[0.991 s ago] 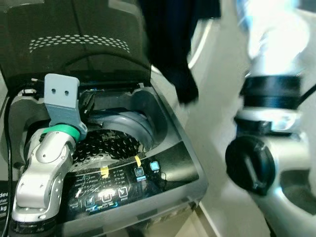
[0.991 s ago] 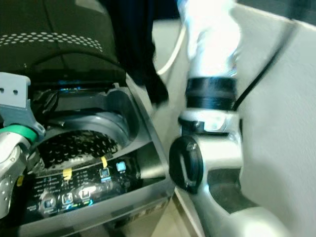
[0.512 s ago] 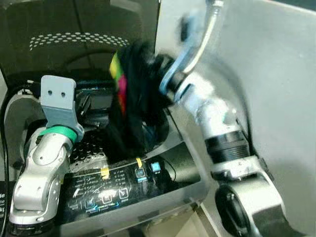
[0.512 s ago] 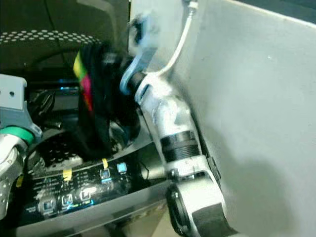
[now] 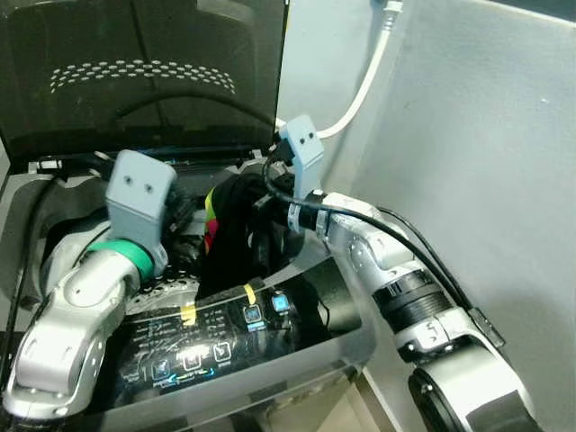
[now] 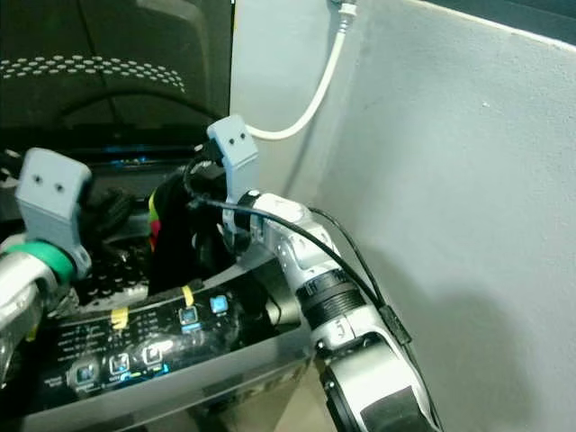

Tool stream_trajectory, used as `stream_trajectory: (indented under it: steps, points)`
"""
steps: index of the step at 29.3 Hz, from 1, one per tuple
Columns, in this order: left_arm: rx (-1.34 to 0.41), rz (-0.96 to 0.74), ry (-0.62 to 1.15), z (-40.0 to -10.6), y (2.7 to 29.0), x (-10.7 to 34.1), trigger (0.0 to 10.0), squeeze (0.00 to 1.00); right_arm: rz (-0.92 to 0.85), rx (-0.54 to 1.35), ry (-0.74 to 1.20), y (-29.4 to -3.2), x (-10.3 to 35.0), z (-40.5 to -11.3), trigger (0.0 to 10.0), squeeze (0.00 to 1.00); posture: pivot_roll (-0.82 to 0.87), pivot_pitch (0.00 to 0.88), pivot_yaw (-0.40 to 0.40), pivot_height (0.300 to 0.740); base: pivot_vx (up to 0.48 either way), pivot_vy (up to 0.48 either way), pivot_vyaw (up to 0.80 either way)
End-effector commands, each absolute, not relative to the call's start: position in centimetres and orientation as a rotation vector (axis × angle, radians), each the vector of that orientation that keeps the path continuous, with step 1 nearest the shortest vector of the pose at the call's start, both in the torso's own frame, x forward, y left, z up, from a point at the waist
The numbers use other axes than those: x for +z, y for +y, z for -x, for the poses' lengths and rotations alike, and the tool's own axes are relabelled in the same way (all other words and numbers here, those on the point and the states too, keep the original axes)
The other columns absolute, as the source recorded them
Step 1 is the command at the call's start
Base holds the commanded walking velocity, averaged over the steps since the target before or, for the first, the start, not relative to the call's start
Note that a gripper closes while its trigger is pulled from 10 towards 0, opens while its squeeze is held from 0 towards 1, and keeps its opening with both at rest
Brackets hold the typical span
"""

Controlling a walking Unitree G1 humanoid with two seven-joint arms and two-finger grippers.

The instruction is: Clothes washing

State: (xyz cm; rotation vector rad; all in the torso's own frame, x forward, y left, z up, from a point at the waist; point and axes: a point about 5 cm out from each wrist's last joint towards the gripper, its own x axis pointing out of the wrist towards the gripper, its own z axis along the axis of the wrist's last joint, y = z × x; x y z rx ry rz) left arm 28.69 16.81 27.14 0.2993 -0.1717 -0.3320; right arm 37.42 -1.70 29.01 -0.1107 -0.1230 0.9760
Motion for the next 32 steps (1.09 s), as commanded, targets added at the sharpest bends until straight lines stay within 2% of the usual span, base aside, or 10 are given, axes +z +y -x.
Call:
stream_trajectory:
  steps: [1,5,12,13,14,23,24,26,28,32]
  points:
    - [-0.413,-0.324,-0.142,-28.0,16.1,26.8,10.0,0.00,0.150,0.978,-0.131,-2.1,29.0,-37.4,10.0,0.00,0.07,0.040,-0.055,0.740,0.000,0.000,0.00]
    - [-0.553,-0.373,-0.043,-26.2,15.7,26.4,10.0,0.00,0.194,0.979,-0.110,-2.8,28.5,-37.5,10.0,0.00,0.08,0.041,-0.040,0.740,0.000,0.000,0.00]
    - [-0.569,-0.465,0.046,-24.9,17.1,27.1,10.0,0.00,0.252,1.013,-0.081,-3.1,27.5,-37.4,10.0,0.00,0.10,0.034,-0.030,0.740,0.000,0.000,0.00]
    - [-0.548,-0.487,0.053,-24.8,17.7,27.5,10.0,0.00,0.231,1.035,-0.075,-2.9,27.4,-37.2,10.0,0.73,0.10,0.031,-0.031,0.740,0.000,0.000,0.00]
    - [-0.527,-0.498,0.059,-24.8,18.1,27.9,10.0,0.00,0.191,1.064,-0.070,-2.6,27.3,-36.9,10.0,1.00,0.11,0.029,-0.034,0.740,0.000,0.000,0.00]
    - [-0.519,-0.509,0.072,-24.5,18.2,28.1,10.0,0.00,0.174,1.048,-0.177,-2.3,28.6,-36.7,10.0,1.00,0.11,0.029,-0.037,0.740,0.000,0.000,0.00]
    - [-0.520,-0.511,0.079,-24.3,18.1,28.2,10.0,0.00,0.161,1.012,-0.261,-2.3,29.6,-36.8,10.0,0.00,0.11,0.030,-0.037,0.740,0.000,0.000,0.00]
    - [-0.526,-0.515,0.091,-24.3,18.1,28.3,10.0,0.00,0.008,0.935,-0.366,-3.2,32.1,-37.2,10.0,0.00,0.11,0.031,-0.035,0.740,0.000,0.000,0.00]
    - [-0.530,-0.517,0.096,-24.3,18.0,28.3,10.0,0.00,-0.007,0.932,-0.362,-3.4,32.4,-37.3,10.0,0.00,0.10,0.030,-0.034,0.740,0.000,0.000,0.00]
    - [-0.532,-0.520,0.104,-24.4,18.0,28.3,10.0,0.00,0.113,0.979,-0.308,-3.6,31.6,-37.3,10.0,0.00,0.10,0.031,-0.035,0.740,0.000,0.000,0.00]
